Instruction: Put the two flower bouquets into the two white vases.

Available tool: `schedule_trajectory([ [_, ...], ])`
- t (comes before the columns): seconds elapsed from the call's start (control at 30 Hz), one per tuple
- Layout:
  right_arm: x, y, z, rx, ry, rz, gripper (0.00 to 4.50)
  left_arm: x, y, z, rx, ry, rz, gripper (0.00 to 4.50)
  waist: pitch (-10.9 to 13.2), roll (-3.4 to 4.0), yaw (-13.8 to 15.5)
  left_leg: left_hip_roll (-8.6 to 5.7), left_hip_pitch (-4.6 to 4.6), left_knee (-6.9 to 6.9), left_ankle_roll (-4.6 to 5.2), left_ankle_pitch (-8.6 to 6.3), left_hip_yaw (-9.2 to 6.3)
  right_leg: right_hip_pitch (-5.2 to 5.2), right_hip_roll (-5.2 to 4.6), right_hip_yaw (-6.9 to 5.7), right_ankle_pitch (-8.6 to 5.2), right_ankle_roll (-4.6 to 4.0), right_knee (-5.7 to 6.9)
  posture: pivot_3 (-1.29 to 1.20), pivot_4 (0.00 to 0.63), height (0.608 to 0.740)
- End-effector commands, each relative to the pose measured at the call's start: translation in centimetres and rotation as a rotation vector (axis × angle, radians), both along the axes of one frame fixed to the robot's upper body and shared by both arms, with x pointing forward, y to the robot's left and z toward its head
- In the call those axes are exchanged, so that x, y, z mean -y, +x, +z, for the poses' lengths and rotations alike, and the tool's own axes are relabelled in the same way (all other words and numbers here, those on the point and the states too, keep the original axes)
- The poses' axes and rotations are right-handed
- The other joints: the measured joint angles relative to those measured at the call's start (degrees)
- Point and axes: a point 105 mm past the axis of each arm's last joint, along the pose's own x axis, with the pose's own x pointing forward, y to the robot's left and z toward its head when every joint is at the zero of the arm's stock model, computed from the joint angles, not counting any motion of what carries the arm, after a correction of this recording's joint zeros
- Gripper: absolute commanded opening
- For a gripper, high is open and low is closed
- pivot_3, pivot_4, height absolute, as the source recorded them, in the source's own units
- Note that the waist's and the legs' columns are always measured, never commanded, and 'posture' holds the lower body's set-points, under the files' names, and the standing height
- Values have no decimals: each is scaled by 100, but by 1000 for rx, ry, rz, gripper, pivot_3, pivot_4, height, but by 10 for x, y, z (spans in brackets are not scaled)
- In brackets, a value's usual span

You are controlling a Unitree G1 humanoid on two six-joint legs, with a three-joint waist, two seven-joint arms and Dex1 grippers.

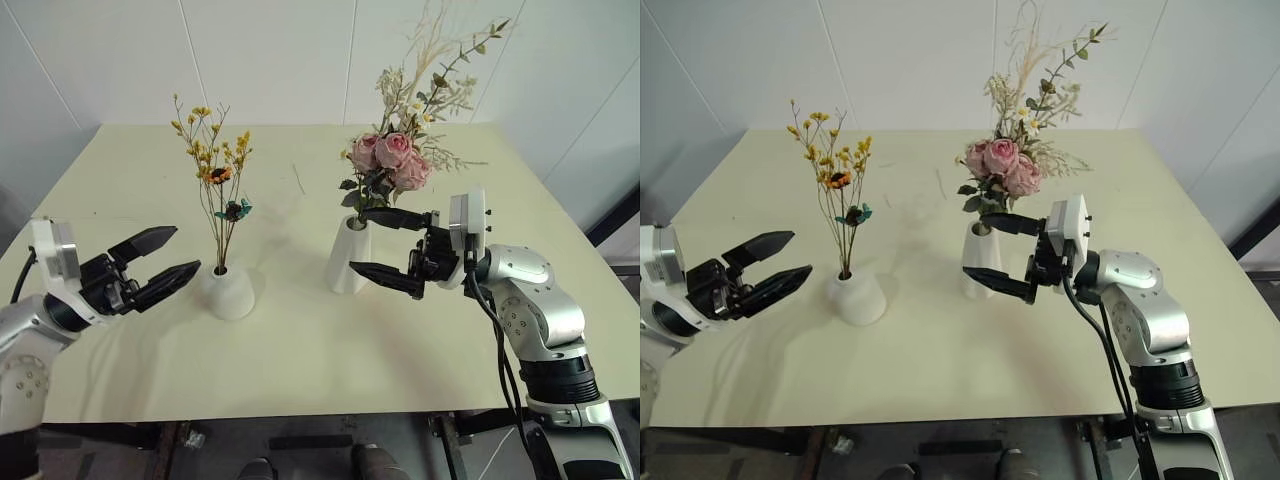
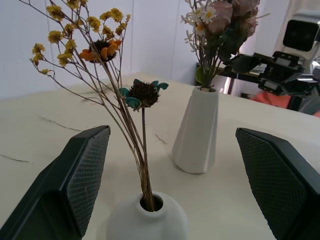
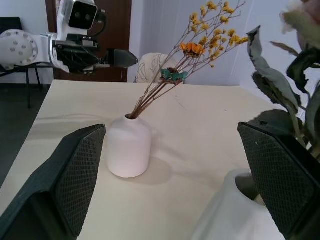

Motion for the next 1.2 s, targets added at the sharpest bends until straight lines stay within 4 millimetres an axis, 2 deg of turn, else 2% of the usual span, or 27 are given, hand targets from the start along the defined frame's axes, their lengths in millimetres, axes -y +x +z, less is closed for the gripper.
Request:
schedule_trajectory([
  [0.03, -3, -4, 13, 62, 5, 18, 4500, -2, 9, 1, -55, -22, -50, 4291, 0, 0, 1, 0, -1, 0, 0, 0, 0, -1, 0, -1, 0, 0, 0, 0, 150, 740],
  [0.2, 1, -4, 18, 75, -12, 9, 4500, 9, 32, -3, -158, -17, -182, 4291, 0, 0, 7, 0, -5, -1, -1, 1, -2, -5, 0, -4, 1, 4, 4, 0, 150, 740],
  [0.4, 4, -8, 19, 75, -22, -11, 4500, 29, 38, -5, -223, -7, -346, 4291, 0, 0, -12, 0, -8, -11, 0, 0, -1, -10, 0, -4, -2, 8, 5, 0, 150, 740],
  [0.63, 11, -11, 18, 72, -35, -42, 4500, 36, 48, -10, -237, 31, -387, 4291, 0, 0, 7, 0, -8, -8, -1, 1, -2, -17, 0, -4, -6, 8, 18, 0, 150, 740],
  [0.77, 15, -13, 19, 70, -45, -54, 4500, 38, 49, -4, -203, 23, -402, 4291, 0, 0, 11, 0, -9, -4, -2, 1, -2, -16, 0, -3, -6, 9, 20, 0, 150, 740],
  [1.0, 16, -13, 16, 60, -47, -59, 4500, 35, 28, 16, -129, -17, -437, 4291, 0, 0, -10, 1, -8, -5, -2, 1, -2, -18, 0, -3, -6, 9, 23, 0, 150, 740],
  [1.2, 16, -12, 14, 54, -41, -57, 4500, 29, 8, 10, -147, 8, -402, 4291, 0, 0, -10, 1, -7, -5, -2, 1, -2, -17, -1, -1, -7, 9, 24, 0, 150, 740],
])
